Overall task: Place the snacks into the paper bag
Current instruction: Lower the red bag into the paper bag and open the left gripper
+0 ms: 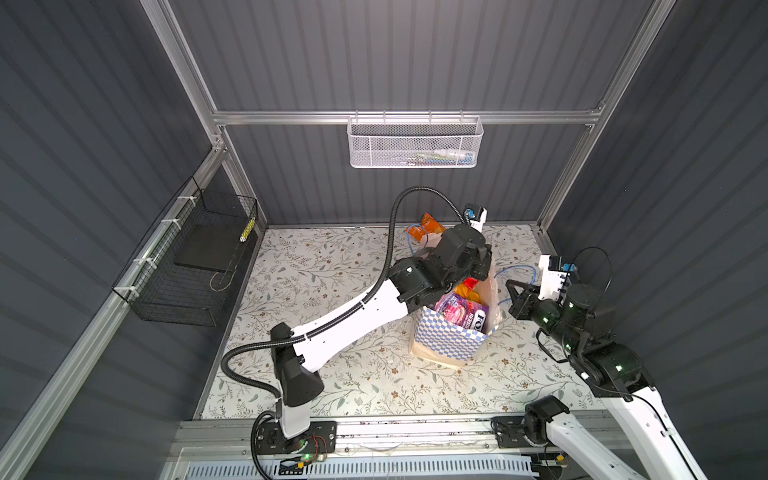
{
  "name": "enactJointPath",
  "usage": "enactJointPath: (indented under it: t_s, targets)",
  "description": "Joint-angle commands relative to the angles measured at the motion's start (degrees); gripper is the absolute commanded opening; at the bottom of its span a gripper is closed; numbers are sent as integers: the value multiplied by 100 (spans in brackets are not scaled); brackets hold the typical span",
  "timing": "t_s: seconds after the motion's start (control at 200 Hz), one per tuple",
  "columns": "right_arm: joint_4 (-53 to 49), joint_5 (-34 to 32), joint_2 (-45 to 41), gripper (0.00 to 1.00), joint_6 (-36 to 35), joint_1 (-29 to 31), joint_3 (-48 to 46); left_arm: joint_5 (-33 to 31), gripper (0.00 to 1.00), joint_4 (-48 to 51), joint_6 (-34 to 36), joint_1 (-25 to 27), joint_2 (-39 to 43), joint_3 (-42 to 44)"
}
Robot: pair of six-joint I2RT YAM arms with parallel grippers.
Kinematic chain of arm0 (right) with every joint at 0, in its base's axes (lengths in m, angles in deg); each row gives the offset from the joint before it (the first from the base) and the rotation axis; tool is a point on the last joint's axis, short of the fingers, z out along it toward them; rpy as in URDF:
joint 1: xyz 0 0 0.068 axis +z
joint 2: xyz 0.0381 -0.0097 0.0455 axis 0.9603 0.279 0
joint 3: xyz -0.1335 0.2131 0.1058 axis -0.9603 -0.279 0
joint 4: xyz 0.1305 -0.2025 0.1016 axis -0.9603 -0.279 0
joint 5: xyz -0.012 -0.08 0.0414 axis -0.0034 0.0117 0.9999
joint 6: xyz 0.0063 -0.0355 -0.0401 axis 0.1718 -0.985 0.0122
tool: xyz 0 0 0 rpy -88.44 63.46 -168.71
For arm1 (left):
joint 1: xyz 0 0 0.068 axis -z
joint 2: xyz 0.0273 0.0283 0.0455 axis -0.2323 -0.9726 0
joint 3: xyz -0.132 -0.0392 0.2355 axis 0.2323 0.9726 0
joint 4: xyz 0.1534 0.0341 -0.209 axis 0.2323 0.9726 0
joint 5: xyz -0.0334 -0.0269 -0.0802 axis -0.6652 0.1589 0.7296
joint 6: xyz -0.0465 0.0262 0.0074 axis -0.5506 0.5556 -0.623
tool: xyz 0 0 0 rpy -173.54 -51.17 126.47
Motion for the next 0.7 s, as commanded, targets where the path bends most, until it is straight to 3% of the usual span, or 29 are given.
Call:
enactJointPath:
  t_s: [0.0,0.215,0.41,0.59,0.695]
  targets:
    - [43,-27,2,0,-70,37,-2,-239,36,718,214,-28,-523,-393]
    - [43,-31,-16,0,-77,37,-2,-244,27,1027,26,-209,-1063,-409]
    - [36,-26,-7,0,-73,37,-2,204,19,1467,-158,-235,-1547,-240]
    - [43,-34,1,0,-74,36,-6,798,17,1287,-377,-265,-1591,277]
    - [25,-54,2,0,-77,32,7,1107,19,1621,-501,-335,-1676,89]
